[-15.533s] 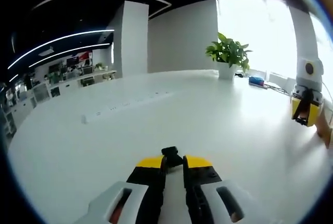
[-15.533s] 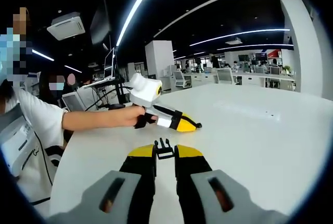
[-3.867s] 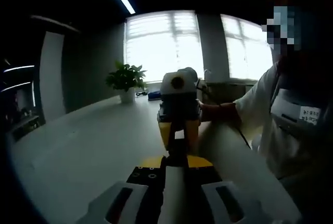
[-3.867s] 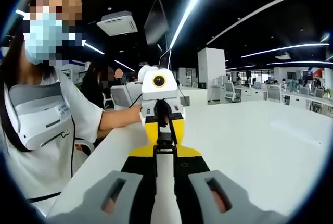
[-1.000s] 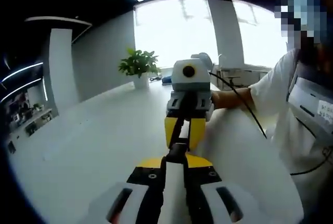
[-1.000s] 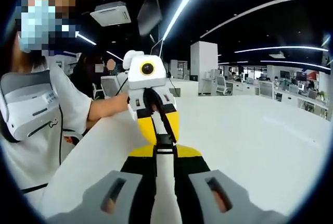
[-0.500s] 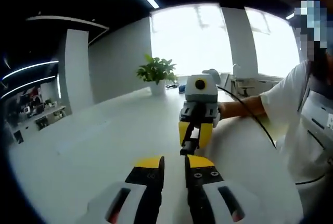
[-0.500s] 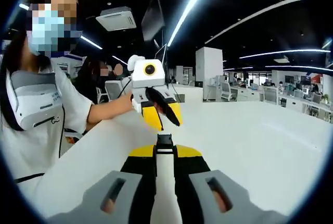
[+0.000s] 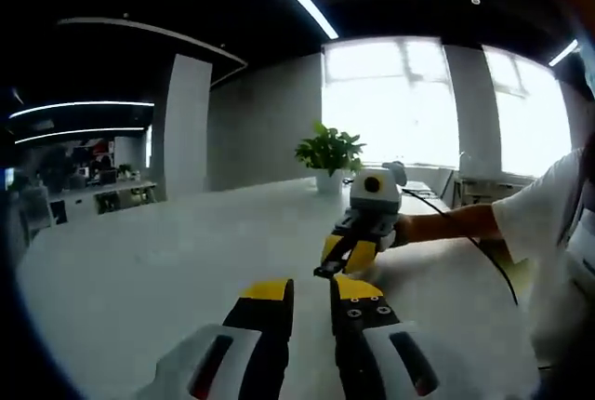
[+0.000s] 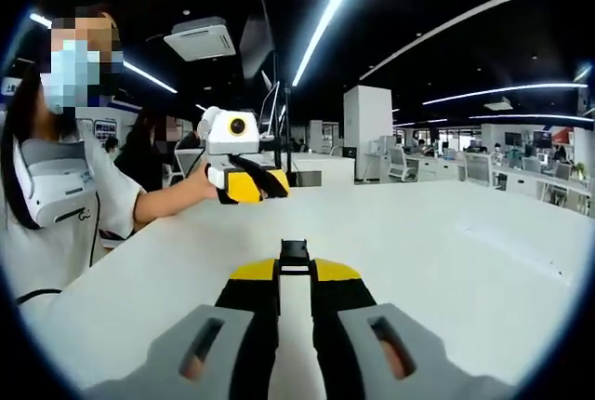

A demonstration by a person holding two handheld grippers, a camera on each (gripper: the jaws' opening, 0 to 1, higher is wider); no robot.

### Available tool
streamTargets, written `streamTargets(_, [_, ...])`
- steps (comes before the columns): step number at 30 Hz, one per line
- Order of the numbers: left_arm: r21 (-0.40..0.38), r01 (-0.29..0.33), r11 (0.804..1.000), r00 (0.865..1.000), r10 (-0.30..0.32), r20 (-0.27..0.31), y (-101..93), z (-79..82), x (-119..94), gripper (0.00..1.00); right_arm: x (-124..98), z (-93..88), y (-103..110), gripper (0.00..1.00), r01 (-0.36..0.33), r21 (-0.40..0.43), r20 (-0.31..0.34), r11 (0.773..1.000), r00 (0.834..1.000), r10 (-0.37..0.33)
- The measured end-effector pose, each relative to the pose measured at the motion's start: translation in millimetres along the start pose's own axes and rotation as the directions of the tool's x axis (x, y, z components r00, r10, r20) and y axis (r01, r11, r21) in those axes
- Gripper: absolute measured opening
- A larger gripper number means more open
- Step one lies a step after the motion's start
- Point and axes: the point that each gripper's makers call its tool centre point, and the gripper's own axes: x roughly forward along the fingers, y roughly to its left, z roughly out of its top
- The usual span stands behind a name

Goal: Snap the two parts of the plastic buckle together until the buckle closes and remains connected.

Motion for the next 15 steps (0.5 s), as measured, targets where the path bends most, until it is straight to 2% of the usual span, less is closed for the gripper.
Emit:
streamTargets(2, [-0.007, -0.038, 0.999, 0.999, 0.038, 0.005, 6.6, -0.6, -1.4, 0.17, 3.2, -1.4, -9.1, 0.1, 0.003, 0.005, -0.008, 1.0, 1.0, -0.003])
streamTargets(7, [-0.017, -0.081, 0.997, 0.997, 0.081, 0.001, 18.2, -3.5, -2.8, 0.18, 9.8, -5.2, -29.4, 0.1, 0.025, 0.015, -0.026, 1.0, 0.999, -0.024])
streamTargets(10, [0.009, -0.142, 0.99, 0.99, 0.142, -0.003, 28.8, -6.9, -3.0, 0.21, 13.4, -11.9, -40.4, 0.1, 0.034, 0.024, -0.046, 0.999, 0.998, -0.033])
streamTargets(15, [0.003, -0.158, 0.987, 0.987, 0.158, -0.014, 32.1, -11.2, -2.1, 0.24, 16.7, -21.6, -59.2, 0.1, 0.043, 0.044, -0.074, 0.998, 0.996, -0.04])
